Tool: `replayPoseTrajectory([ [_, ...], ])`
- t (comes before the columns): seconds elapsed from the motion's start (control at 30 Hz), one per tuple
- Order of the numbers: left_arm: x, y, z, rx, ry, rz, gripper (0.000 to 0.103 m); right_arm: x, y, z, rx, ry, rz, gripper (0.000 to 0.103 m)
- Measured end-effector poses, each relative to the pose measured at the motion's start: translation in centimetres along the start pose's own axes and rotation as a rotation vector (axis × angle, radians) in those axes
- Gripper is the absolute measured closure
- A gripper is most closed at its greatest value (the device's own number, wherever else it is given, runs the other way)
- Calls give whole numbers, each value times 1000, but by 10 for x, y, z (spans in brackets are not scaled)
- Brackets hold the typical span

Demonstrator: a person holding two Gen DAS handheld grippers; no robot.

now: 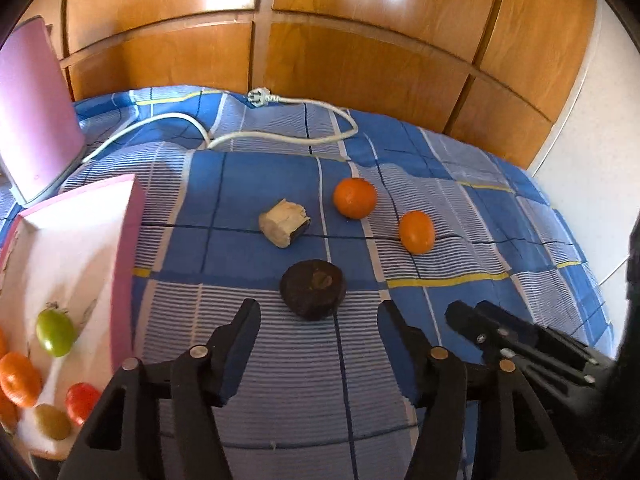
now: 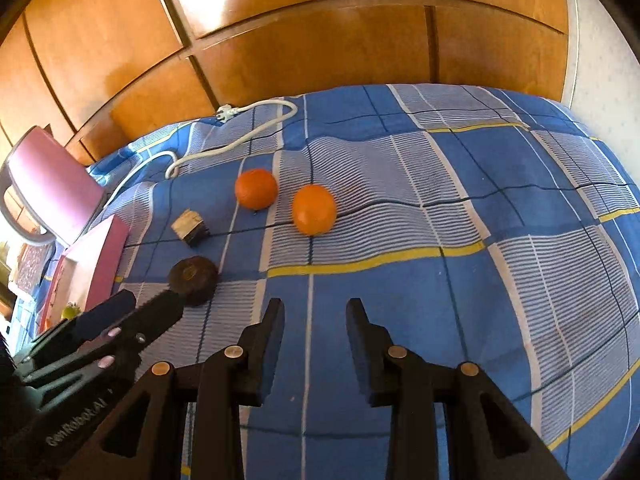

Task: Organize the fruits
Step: 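Grasp the dark round disc with the left tool while the right tool grasps an orange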

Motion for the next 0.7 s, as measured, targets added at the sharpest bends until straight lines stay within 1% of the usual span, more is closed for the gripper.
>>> replayPoseTrajectory([
  [0.13,-3,-1,16,-7,21,-9,42,-8,-6,6,-3,-2,5,70],
  [0.17,-4,-2,19,-9,20,-4,43,-10,-8,8,-6,-2,6,68],
  [0.27,-7,-3,29,-22,26,5,44,-17,-11,13,-4,-8,3,67],
  [0.3,-7,-3,33,-25,28,6,47,-19,-11,15,-6,-9,2,66],
  [0.33,-8,-3,36,-30,31,10,54,-21,-12,17,-7,-10,0,66],
  [0.37,-8,-2,39,-42,31,15,58,-24,-13,20,-3,-10,-5,66],
  [0.57,-11,2,45,-21,-9,10,59,-40,-15,40,5,-7,-32,66],
  [0.7,-15,3,49,-10,-11,-11,59,-50,-11,56,9,-5,-66,66],
])
Point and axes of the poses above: each gripper's, at about its wrist camera, not at the fingertips, and z roughly the way its jaws point, y to its left, x to its underside, the point moved 3 cm from there along z, roughly the way its jaws point, and after that the axes turned 13 degrees about -z, right-handed, at the moved point
